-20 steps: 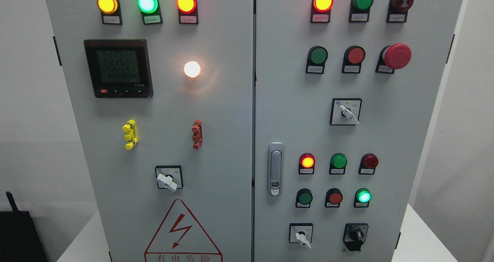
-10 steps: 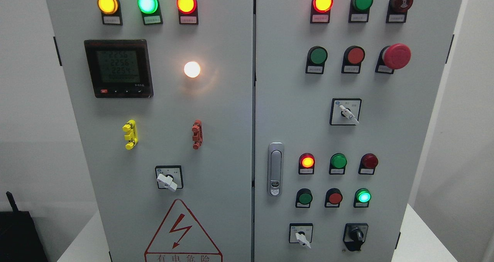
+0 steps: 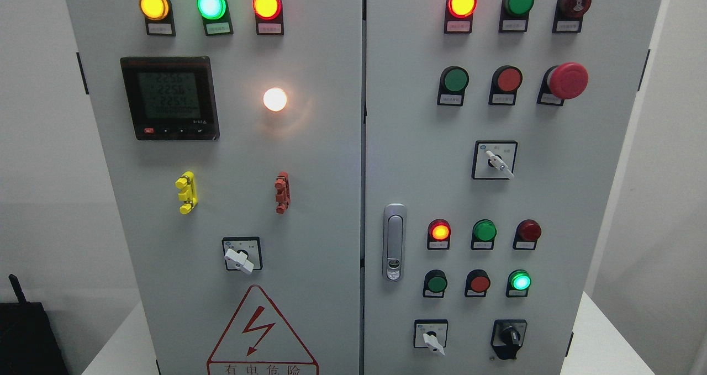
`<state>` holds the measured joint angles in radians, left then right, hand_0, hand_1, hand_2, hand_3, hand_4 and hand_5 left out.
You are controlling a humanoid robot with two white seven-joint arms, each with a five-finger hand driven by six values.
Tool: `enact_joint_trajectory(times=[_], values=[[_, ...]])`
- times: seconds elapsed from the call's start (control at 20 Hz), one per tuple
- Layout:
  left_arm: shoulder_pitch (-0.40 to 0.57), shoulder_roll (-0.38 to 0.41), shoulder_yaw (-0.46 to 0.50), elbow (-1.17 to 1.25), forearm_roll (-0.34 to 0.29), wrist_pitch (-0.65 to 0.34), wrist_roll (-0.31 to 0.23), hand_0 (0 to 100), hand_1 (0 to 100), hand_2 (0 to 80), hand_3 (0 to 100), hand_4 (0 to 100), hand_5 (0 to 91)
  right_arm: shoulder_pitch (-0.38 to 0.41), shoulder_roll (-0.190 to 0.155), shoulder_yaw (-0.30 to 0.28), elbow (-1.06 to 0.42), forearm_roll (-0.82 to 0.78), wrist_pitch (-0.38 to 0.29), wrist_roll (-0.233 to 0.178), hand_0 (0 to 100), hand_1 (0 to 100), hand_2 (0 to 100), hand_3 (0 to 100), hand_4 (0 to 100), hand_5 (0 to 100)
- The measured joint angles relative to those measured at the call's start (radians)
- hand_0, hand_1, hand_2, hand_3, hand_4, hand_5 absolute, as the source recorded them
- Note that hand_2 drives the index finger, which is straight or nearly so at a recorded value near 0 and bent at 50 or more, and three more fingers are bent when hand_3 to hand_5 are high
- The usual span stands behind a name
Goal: Trip black knob to open circuit
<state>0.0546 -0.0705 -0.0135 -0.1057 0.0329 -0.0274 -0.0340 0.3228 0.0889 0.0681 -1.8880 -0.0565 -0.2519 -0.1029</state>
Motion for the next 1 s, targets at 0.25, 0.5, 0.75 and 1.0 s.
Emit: enact_joint_trajectory(times=[0.25,0.5,0.75,1.0], values=[[0.000,0.000,0.000,0.000,0.000,0.000,0.000,12,39,0.0,0,0,0.0,0.001,0.000,0.000,-0.002,0.000,0.000,0.005,0,0,0,9,6,0],[0.000,0.000,0.000,0.000,0.000,0.000,0.000,12,39,0.0,0,0,0.0,0.006,0.000,0.000,-0.002,0.000,-0.009,0.006,0,0,0,8,5,0],[0.000,0.000,0.000,0.000,0.000,0.000,0.000,12,39,0.0,0,0,0.0,0.006,0.000,0.000,-0.002,0.000,-0.011,0.006,0,0,0,7,4,0],[0.000,0.000,0.000,0.000,0.000,0.000,0.000,12,39,0.0,0,0,0.0,0.007,0.000,0.000,-0.002,0.000,-0.011,0.006,0,0,0,7,4,0]])
